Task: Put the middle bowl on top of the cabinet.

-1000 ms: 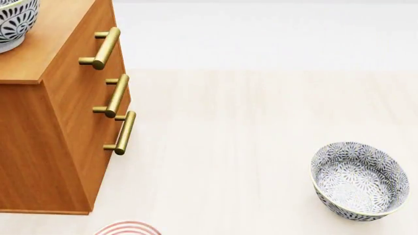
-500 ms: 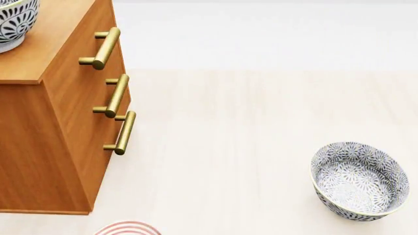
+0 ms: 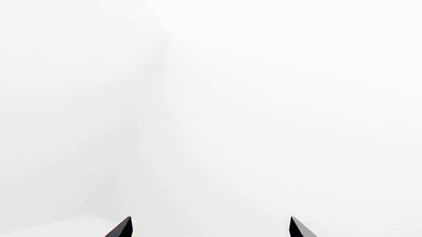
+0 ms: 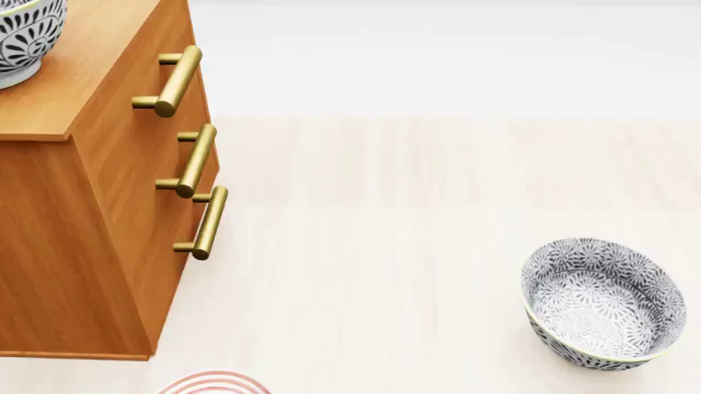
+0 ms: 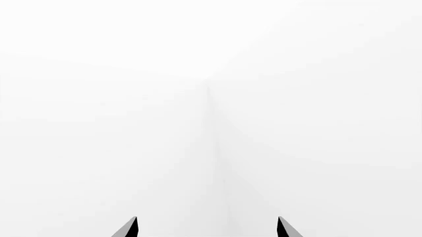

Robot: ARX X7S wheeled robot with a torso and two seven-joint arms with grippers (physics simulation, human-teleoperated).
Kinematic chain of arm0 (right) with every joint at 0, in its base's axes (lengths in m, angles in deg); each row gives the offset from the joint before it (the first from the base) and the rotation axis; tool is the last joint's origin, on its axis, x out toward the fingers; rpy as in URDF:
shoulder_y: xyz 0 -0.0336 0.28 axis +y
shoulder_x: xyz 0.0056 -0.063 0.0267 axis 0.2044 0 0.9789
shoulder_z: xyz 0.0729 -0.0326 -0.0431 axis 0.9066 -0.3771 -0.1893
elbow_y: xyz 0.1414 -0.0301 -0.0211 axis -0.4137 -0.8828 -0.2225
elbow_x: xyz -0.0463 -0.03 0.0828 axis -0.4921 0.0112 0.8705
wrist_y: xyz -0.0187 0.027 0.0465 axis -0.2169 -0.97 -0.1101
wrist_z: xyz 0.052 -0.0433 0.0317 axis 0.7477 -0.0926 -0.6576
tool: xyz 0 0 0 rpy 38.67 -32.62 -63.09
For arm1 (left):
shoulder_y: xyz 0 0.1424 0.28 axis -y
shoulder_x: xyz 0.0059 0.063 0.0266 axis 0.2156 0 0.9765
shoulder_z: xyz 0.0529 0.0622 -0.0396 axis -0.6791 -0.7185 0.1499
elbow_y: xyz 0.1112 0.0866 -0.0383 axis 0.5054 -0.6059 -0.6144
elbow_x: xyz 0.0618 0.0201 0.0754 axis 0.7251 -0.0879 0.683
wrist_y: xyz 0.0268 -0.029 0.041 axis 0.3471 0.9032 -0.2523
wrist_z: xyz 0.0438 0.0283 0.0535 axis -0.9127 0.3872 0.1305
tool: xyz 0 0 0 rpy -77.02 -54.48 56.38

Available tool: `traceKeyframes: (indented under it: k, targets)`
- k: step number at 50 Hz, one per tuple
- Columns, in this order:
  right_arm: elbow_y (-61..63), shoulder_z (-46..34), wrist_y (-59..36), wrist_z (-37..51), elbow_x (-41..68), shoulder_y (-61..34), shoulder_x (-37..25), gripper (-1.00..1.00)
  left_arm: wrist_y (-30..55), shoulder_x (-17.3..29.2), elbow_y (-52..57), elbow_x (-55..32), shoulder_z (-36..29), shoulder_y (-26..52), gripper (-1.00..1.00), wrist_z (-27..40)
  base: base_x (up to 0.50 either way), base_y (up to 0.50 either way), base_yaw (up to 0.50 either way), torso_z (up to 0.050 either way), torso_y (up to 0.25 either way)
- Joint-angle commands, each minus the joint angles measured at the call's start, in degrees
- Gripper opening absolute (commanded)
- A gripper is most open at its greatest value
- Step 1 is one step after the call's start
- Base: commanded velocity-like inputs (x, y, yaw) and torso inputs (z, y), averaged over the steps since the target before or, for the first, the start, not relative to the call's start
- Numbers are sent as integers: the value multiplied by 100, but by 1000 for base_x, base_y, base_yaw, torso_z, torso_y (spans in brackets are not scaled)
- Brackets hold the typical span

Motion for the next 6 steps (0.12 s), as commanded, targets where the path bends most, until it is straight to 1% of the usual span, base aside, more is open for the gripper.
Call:
traceKeyframes:
  k: [1, 6]
  targets:
    - [-15, 62, 80, -27, 54, 62, 10, 100, 312, -136, 519, 517, -144, 90, 100, -242, 0, 0, 0, 0, 0]
    - [-27, 74, 98, -32, 62, 61, 18, 100, 323, -126, 796, 590, -128, 68, 100, -168, 0, 0, 0, 0, 0]
